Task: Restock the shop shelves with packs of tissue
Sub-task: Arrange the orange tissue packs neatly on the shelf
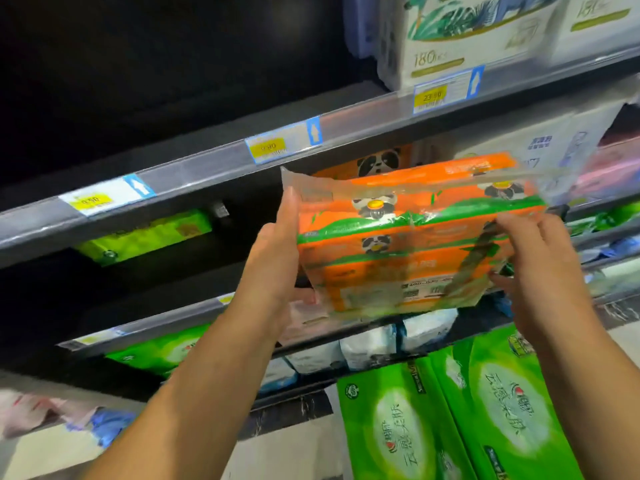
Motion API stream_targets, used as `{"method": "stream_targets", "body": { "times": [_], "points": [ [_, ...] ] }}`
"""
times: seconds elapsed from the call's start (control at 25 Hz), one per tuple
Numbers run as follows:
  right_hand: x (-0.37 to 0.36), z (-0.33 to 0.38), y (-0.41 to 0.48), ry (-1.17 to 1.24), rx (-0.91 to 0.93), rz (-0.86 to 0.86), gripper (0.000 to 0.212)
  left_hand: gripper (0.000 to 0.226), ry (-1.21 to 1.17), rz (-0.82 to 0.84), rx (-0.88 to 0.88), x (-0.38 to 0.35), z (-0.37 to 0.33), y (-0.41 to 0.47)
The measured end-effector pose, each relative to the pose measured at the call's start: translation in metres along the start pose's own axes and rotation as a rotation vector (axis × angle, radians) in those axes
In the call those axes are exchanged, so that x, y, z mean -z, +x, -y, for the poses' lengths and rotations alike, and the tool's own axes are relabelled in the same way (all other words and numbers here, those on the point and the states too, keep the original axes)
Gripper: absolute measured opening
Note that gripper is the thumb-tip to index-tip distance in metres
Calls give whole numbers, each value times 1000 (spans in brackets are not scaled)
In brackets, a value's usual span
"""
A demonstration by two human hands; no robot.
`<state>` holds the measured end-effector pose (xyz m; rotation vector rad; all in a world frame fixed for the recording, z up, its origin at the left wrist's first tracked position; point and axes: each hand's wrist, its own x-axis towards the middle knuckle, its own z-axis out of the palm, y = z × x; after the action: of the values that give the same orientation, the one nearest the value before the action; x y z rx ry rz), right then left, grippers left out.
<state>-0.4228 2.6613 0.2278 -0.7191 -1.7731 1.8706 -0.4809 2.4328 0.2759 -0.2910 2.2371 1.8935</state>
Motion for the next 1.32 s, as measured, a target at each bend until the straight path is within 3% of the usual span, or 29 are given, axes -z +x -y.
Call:
{"method": "stream_targets", "body": {
  "times": [0.16, 0.28, 0.4, 0.44, 0.56, 0.72, 1.0, 1.12, 1.32],
  "points": [
    [-9, -10, 23, 91, 45, 79, 4, 73, -86, -32, 78, 4, -13, 8],
    [-20, -16, 34, 139, 4, 71, 12, 75, -129, 11, 109, 18, -16, 25],
    [-30, -9, 38, 262, -158, 112, 71, 51, -54, 47, 16, 26, -6, 41],
    [-31, -5, 43, 259, -171, 136, 81, 48, -40, 40, -21, 26, -1, 45],
    [-31, 5, 52, 268, -170, 247, 57, 54, -28, 22, -127, 25, 16, 50],
    [-38, -2, 64, 312, -178, 216, 12, 46, 47, -41, -234, 14, 32, 49],
    [-42, -22, 66, 232, 67, 200, 12, 29, 48, -157, -462, -4, 56, 49],
    [-42, -25, 62, 203, 157, 242, 34, 22, 21, -166, -540, -6, 61, 49],
    [-45, -26, 69, 163, 144, 186, 41, 34, 76, -238, -529, -20, 68, 57]
  ]
}}
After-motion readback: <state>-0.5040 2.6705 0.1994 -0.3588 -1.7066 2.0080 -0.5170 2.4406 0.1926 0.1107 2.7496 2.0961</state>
